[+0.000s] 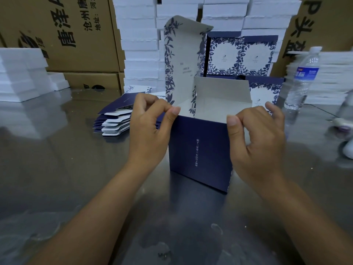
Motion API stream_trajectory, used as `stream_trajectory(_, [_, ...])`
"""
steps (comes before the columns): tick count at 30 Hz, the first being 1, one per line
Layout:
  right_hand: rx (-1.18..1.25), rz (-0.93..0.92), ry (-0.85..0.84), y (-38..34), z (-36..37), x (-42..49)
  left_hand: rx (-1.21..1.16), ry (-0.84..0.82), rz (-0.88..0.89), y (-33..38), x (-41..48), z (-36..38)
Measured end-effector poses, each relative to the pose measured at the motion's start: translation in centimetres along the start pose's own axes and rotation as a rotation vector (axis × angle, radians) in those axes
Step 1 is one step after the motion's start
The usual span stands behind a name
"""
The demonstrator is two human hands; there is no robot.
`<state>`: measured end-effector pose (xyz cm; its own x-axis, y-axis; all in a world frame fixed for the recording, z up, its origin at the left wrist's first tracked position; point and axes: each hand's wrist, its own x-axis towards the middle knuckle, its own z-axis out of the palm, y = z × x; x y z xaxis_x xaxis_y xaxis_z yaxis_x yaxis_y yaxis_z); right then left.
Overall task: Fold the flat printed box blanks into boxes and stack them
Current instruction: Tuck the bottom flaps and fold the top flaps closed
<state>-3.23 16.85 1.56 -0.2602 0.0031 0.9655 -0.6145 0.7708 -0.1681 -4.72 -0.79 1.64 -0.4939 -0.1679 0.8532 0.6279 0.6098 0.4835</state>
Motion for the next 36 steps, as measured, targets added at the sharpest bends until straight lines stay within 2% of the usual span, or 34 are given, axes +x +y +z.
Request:
stream_trajectory(10, [-0.031, -0.079, 0.028, 0.8, -0.1, 0.3, -0.030, -0.021, -0.039, 0.0, 0.0, 0.1])
stream_trajectory(13, [0.007, -0.089, 0.009, 0.5, 0.1, 0.1, -0.083, -0.034, -0.126, 0.2, 0.0, 0.1])
stream_trajectory(18, [0.179, -0.129, -0.010, 0.0, -0.5, 0.7, -0.214, 0.040, -0.282, 0.4, 0.0, -0.1])
stream_trajectory(20, [0.198, -0.055, 0.023, 0.0, -0.7, 0.9, -0.262, 0.070, -0.362, 0.4, 0.1, -0.2])
stream_trajectory(23, [0.241, 0.144, 0.116, 0.0, -0.9, 0.9, -0.332, 0.113, -0.397, 0.4, 0.5, -0.4])
stream_trajectory(25, [0.322, 0.278, 0.119, -0.1, -0.9, 1.0, -0.364, 0.110, -0.424, 0.5, 0.5, -0.3])
stream_trajectory(30, [0.539, 0.601, -0.060, -0.8, -0.4, 1.2, -0.436, 0.004, -0.464, 0.8, 0.4, -0.1])
stream_trajectory(36, [0.861, 0.954, -0.022, -0.7, -0.7, 1.9, -0.604, -0.140, -0.546, 0.2, 0.3, 0.0])
